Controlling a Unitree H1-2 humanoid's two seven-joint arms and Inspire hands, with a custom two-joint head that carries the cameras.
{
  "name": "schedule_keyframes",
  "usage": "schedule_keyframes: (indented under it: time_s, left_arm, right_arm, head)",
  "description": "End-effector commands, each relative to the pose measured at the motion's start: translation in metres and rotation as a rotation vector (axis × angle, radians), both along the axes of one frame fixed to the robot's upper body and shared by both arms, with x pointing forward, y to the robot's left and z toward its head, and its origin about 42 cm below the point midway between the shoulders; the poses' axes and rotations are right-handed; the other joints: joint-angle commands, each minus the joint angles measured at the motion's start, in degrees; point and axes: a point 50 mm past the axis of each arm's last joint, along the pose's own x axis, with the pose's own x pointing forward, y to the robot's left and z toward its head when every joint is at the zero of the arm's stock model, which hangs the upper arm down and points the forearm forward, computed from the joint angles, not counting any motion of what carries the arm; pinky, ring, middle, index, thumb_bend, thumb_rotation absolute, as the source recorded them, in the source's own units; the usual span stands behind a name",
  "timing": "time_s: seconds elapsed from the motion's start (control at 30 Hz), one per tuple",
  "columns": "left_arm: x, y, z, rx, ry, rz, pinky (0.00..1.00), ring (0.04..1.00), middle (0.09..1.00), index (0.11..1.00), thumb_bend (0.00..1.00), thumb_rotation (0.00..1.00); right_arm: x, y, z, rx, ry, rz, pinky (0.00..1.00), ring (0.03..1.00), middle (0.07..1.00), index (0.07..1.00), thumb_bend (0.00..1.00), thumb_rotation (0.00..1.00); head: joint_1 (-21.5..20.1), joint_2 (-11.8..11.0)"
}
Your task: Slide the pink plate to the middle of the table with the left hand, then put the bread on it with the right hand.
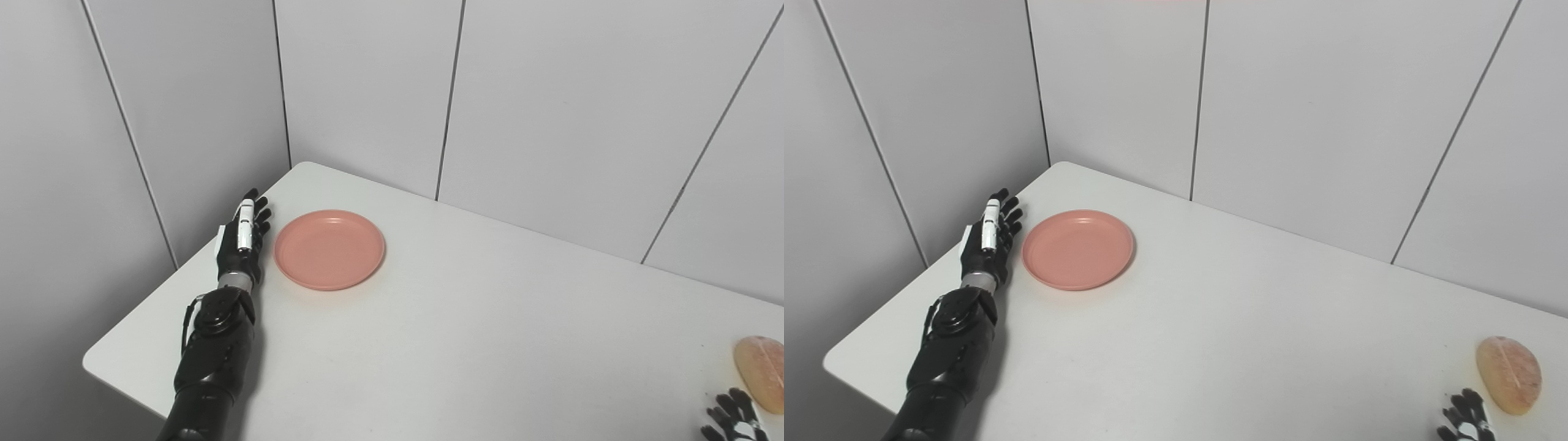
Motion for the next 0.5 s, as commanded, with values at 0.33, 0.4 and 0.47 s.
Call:
schedule_keyframes:
  time_s: [0.33, 0.4, 0.47]
  left_arm:
    - [0.0102, -0.0137, -0.0028, -0.049, -0.011, -0.065, 0.94, 0.907, 0.905, 0.883, 0.26, 1.0]
    - [0.0111, -0.0151, -0.0029, -0.032, -0.003, -0.07, 0.92, 0.898, 0.901, 0.884, 0.27, 1.0]
    - [0.0117, -0.016, -0.0038, -0.014, 0.002, -0.081, 0.92, 0.894, 0.9, 0.889, 0.27, 1.0]
  right_arm:
    - [-0.0007, 0.0017, 0.0063, 0.006, -0.027, 0.014, 0.87, 0.914, 0.915, 0.921, 0.25, 1.0]
    - [-0.0007, 0.0019, 0.0064, 0.004, -0.026, 0.015, 0.88, 0.918, 0.917, 0.923, 0.25, 1.0]
    - [-0.0008, 0.0019, 0.0066, -0.004, -0.024, 0.015, 0.88, 0.918, 0.917, 0.923, 0.26, 1.0]
  head:
    - [-0.3, 0.19]
    - [-0.33, 0.22]
    - [-0.35, 0.24]
